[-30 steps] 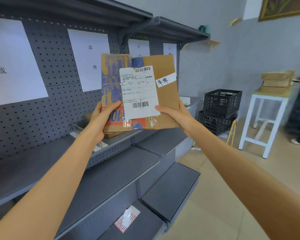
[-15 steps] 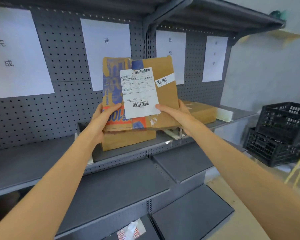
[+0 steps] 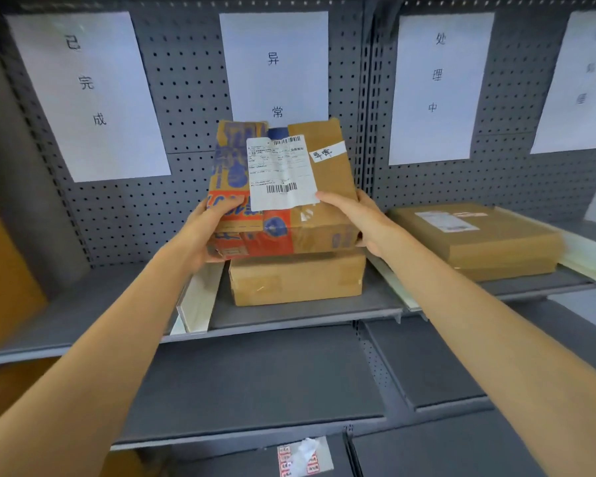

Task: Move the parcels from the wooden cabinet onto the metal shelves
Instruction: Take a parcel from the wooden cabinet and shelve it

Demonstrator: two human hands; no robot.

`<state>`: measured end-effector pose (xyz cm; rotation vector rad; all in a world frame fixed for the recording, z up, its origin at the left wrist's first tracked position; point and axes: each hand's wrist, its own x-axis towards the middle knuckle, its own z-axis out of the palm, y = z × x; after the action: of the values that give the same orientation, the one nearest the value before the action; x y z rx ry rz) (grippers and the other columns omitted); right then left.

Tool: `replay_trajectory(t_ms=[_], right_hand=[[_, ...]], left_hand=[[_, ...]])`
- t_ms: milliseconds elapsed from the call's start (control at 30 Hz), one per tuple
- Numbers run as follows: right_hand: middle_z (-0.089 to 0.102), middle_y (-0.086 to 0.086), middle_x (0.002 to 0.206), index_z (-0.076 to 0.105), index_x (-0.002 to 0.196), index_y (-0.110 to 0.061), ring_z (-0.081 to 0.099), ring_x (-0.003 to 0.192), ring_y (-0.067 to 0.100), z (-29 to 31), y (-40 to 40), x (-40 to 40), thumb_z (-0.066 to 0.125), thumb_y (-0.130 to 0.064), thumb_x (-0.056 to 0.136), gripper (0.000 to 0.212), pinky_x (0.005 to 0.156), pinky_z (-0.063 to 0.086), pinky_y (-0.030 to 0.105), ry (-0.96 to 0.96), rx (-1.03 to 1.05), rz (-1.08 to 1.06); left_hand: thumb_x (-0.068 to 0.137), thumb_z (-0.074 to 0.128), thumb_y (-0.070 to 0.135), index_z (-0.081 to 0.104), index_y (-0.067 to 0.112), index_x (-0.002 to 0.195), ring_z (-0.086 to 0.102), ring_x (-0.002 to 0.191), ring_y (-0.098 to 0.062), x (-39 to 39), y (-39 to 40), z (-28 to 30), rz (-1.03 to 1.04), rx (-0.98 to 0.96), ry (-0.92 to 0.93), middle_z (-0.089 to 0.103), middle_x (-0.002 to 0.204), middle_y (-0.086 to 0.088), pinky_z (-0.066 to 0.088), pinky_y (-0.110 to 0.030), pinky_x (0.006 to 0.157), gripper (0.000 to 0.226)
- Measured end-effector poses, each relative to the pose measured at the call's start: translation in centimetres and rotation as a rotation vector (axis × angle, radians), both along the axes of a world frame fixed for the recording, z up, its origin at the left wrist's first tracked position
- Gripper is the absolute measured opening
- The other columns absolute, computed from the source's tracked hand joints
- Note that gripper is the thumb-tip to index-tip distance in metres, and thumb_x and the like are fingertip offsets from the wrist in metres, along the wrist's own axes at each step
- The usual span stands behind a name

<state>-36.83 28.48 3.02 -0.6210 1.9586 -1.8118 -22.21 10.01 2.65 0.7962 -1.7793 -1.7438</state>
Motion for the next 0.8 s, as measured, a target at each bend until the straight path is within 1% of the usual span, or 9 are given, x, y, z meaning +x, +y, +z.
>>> replay_trajectory(t_ms=[33,133,267,333,400,433,500,667,800], right_hand=[[0.060,-0.003,0.117,0.042,0.135,-0.026,0.056,0.100,0.015,0.1,-0.3,-0.4,0.072,-0.040,0.081,0.063,0.090,0.045,0.037,-0.005,0.002,0.004],[0.061,-0.003,0.104,0.045,0.129,-0.026,0.059,0.086,0.012,0.8,-0.9,-1.7,0.071,-0.038,0.083,0.054,0.063,0.046,0.031,-0.047,0.011,0.005],[0.063,0.000,0.098,0.051,0.121,-0.024,0.058,0.079,0.014,1.3,-2.0,-3.2,0.071,-0.039,0.082,0.047,0.056,0.042,0.031,-0.082,0.079,-0.022],[0.063,0.001,0.097,0.051,0.124,-0.023,0.058,0.082,0.017,1.3,-2.7,-3.8,0.073,-0.042,0.080,0.053,0.062,0.045,0.035,-0.091,0.117,-0.018],[0.063,0.004,0.103,0.050,0.125,-0.022,0.058,0.090,0.022,1.1,-3.5,-4.3,0.073,-0.046,0.077,0.059,0.081,0.048,0.045,-0.092,0.165,-0.021],[0.062,0.005,0.107,0.049,0.124,-0.022,0.057,0.096,0.025,1.1,-3.7,-4.5,0.074,-0.047,0.076,0.060,0.092,0.044,0.050,-0.093,0.196,-0.030],[0.060,0.008,0.113,0.049,0.120,-0.021,0.053,0.108,0.030,1.2,-4.1,-4.9,0.074,-0.049,0.074,0.059,0.102,0.036,0.056,-0.097,0.251,-0.040],[0.060,0.008,0.102,0.049,0.108,-0.020,0.052,0.109,0.031,1.3,-4.4,-5.9,0.072,-0.048,0.077,0.048,0.104,0.035,0.057,-0.108,0.313,-0.010],[0.062,0.011,0.110,0.051,0.114,-0.018,0.053,0.110,0.031,1.1,-4.5,-6.6,0.073,-0.047,0.076,0.052,0.103,0.037,0.056,-0.118,0.349,0.008]], left_hand=[[0.080,0.070,0.045,0.054,0.034,0.113,0.066,0.092,-0.019,-0.4,-0.4,0.1,-0.004,0.000,-0.024,0.069,0.103,0.003,0.053,-0.040,0.075,0.038],[0.080,0.069,0.048,0.054,0.033,0.113,0.064,0.093,-0.018,-1.6,-1.4,0.3,-0.037,-0.023,-0.085,0.068,0.104,0.001,0.052,-0.045,0.081,0.039],[0.081,0.066,0.050,0.053,0.028,0.113,0.060,0.091,-0.019,-3.0,-2.6,0.5,-0.060,-0.031,-0.163,0.065,0.101,-0.003,0.048,-0.055,0.090,0.041],[0.080,0.067,0.051,0.055,0.025,0.110,0.060,0.092,-0.021,-3.5,-3.2,0.5,-0.058,-0.028,-0.202,0.065,0.102,-0.005,0.048,-0.057,0.091,0.041],[0.079,0.067,0.052,0.056,0.023,0.102,0.061,0.092,-0.022,-3.5,-3.6,0.6,-0.059,-0.013,-0.240,0.065,0.100,-0.006,0.048,-0.058,0.089,0.038],[0.079,0.068,0.052,0.056,0.022,0.100,0.061,0.092,-0.023,-3.6,-3.8,0.6,-0.064,-0.002,-0.261,0.065,0.100,-0.007,0.049,-0.058,0.088,0.039],[0.078,0.067,0.053,0.057,0.020,0.098,0.061,0.092,-0.024,-3.6,-4.0,0.7,-0.076,0.013,-0.299,0.064,0.097,-0.008,0.050,-0.058,0.086,0.040],[0.080,0.065,0.054,0.057,0.019,0.092,0.060,0.088,-0.025,-4.1,-3.9,0.6,-0.074,0.027,-0.356,0.062,0.095,-0.009,0.049,-0.059,0.088,0.038],[0.080,0.064,0.055,0.055,0.018,0.092,0.059,0.086,-0.026,-4.6,-3.7,0.5,-0.068,0.029,-0.417,0.061,0.099,-0.011,0.050,-0.052,0.086,0.041]])
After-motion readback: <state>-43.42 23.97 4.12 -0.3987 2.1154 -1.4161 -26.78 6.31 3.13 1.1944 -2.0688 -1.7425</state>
